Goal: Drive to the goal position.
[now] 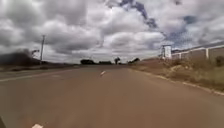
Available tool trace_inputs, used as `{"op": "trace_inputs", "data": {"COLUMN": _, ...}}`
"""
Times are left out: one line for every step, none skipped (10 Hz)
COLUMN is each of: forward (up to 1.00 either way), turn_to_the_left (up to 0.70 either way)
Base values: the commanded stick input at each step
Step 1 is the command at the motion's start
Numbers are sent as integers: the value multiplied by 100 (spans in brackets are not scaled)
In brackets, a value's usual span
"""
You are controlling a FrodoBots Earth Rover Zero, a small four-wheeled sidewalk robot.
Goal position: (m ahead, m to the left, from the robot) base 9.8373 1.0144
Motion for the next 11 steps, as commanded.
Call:
{"op": "trace_inputs", "data": {"forward": 85, "turn_to_the_left": 0}}
{"op": "trace_inputs", "data": {"forward": 85, "turn_to_the_left": 0}}
{"op": "trace_inputs", "data": {"forward": 85, "turn_to_the_left": 0}}
{"op": "trace_inputs", "data": {"forward": 85, "turn_to_the_left": -14}}
{"op": "trace_inputs", "data": {"forward": 85, "turn_to_the_left": -31}}
{"op": "trace_inputs", "data": {"forward": 85, "turn_to_the_left": -33}}
{"op": "trace_inputs", "data": {"forward": 85, "turn_to_the_left": -34}}
{"op": "trace_inputs", "data": {"forward": 85, "turn_to_the_left": -34}}
{"op": "trace_inputs", "data": {"forward": 85, "turn_to_the_left": -20}}
{"op": "trace_inputs", "data": {"forward": 85, "turn_to_the_left": 0}}
{"op": "trace_inputs", "data": {"forward": 85, "turn_to_the_left": 0}}
